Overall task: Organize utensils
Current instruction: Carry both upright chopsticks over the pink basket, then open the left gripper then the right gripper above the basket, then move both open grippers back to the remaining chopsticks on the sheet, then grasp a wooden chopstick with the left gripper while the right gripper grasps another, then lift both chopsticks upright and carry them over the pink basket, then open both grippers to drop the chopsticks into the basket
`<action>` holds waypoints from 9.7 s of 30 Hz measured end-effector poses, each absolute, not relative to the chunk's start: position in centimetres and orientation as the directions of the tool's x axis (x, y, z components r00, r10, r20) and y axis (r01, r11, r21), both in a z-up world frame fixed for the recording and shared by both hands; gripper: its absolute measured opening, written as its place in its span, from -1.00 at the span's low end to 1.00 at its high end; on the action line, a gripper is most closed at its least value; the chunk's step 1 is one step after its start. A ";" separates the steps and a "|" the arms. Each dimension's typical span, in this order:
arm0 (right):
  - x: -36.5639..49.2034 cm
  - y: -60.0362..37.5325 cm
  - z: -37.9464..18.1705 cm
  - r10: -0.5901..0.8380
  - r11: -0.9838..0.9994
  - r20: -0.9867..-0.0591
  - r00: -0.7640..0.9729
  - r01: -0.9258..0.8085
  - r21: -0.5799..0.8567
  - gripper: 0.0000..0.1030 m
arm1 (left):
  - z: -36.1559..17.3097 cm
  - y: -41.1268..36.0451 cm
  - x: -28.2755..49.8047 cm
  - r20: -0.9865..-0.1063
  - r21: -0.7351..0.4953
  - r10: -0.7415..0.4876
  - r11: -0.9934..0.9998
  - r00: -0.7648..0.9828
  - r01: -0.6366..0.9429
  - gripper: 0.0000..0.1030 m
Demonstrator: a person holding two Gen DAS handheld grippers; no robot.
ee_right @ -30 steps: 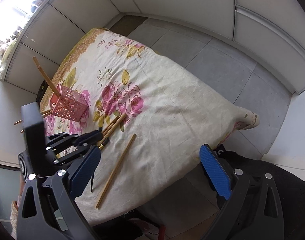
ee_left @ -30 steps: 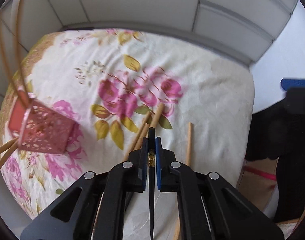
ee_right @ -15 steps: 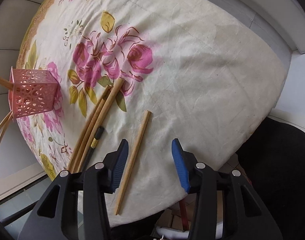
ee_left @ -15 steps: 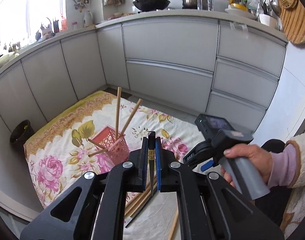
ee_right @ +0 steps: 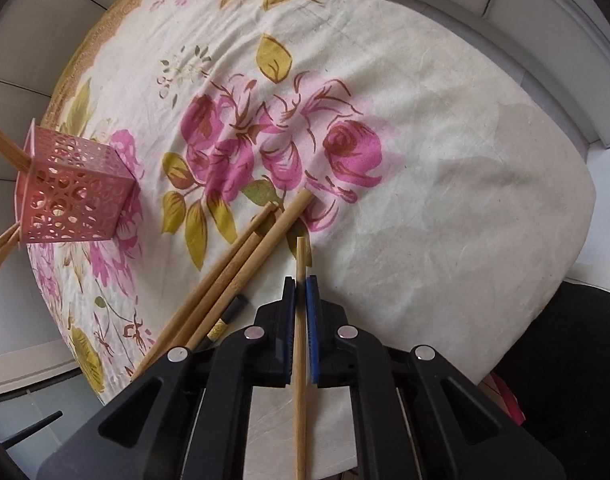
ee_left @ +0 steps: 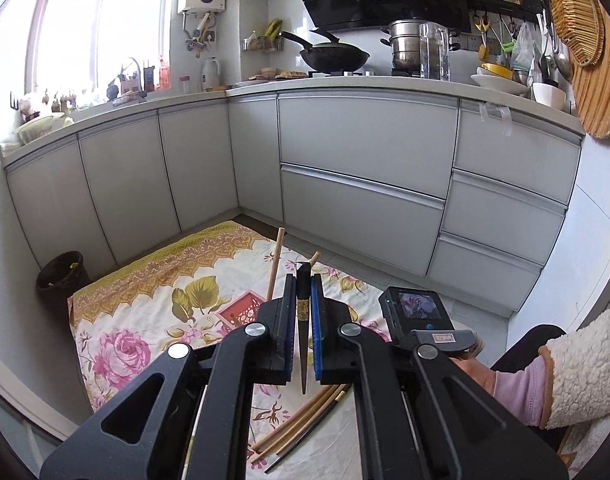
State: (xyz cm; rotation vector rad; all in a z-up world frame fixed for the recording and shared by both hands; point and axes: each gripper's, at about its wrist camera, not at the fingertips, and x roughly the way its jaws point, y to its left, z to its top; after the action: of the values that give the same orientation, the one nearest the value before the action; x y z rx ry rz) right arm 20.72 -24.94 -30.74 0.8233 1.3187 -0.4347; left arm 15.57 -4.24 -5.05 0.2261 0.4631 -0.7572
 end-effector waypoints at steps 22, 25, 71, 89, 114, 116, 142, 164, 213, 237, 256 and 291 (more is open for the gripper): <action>11.9 -25.3 -5.1 -0.002 0.890 -0.658 0.753 0.301 0.342 -0.89 | 2.6 -5.3 13.1 -0.410 -0.051 -0.550 0.810 0.727 0.584 -0.88; 12.1 -25.8 -1.2 0.021 0.893 -0.622 0.783 0.264 0.363 -0.89 | 4.3 -5.3 13.9 -0.405 -0.057 -0.530 0.828 0.745 0.558 -0.88; 30.4 -22.9 1.4 0.094 0.912 -0.562 0.822 0.156 0.380 -0.89 | 5.2 -0.9 26.5 -0.389 -0.129 -0.283 0.959 0.877 0.252 0.29; 27.4 -21.8 0.6 -0.086 0.925 -0.456 0.886 0.241 0.293 0.87 | 5.4 1.5 24.5 -0.367 -0.160 -0.231 0.970 0.901 0.184 0.72; 9.6 -28.9 -7.5 -0.217 0.875 -0.605 0.766 0.428 0.228 0.87 | 0.2 -5.3 16.2 -0.554 -0.026 -0.393 0.889 0.734 0.457 0.86; 8.1 -29.1 -9.2 -0.194 0.861 -0.631 0.751 0.439 0.258 0.87 | -2.1 -7.3 16.4 -0.649 0.011 -0.401 0.845 0.646 0.535 0.86; 4.8 -31.9 -21.7 0.041 0.751 -0.850 0.525 0.545 0.373 0.87 | -27.6 -23.9 23.3 -0.968 0.251 0.079 0.370 0.239 0.894 -0.12; 5.8 -33.4 -22.9 0.045 0.715 -0.868 0.495 0.591 0.374 0.87 | -30.3 -23.9 25.2 -0.998 -0.061 -0.027 0.454 -0.055 0.889 -0.34; 24.5 -29.1 -32.6 0.253 0.480 -0.966 0.060 0.859 0.179 -0.45 | -10.5 -9.3 18.0 -0.685 0.195 -0.444 0.651 0.577 0.733 -0.92; 18.4 -26.9 -17.4 -0.073 0.731 -0.791 0.608 0.572 0.372 -0.84 | -4.2 -7.1 15.2 -0.527 0.027 -0.513 0.787 0.677 0.617 -0.93; 10.8 -27.3 0.5 -0.187 0.909 -0.540 0.821 0.353 0.221 -0.84 | 5.6 -6.2 12.6 -0.405 -0.063 -0.524 0.834 0.749 0.549 -0.93; 24.5 -24.2 3.9 0.002 0.933 -0.483 0.875 0.172 0.315 -0.84 | -2.6 -7.6 33.7 -0.584 -0.152 -0.382 0.918 0.717 0.366 -0.89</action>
State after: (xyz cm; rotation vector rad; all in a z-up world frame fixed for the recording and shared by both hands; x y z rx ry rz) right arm 24.53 -24.17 3.85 0.3596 0.4992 -0.0906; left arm 33.73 -7.65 -2.60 -0.0260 0.6516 -0.4139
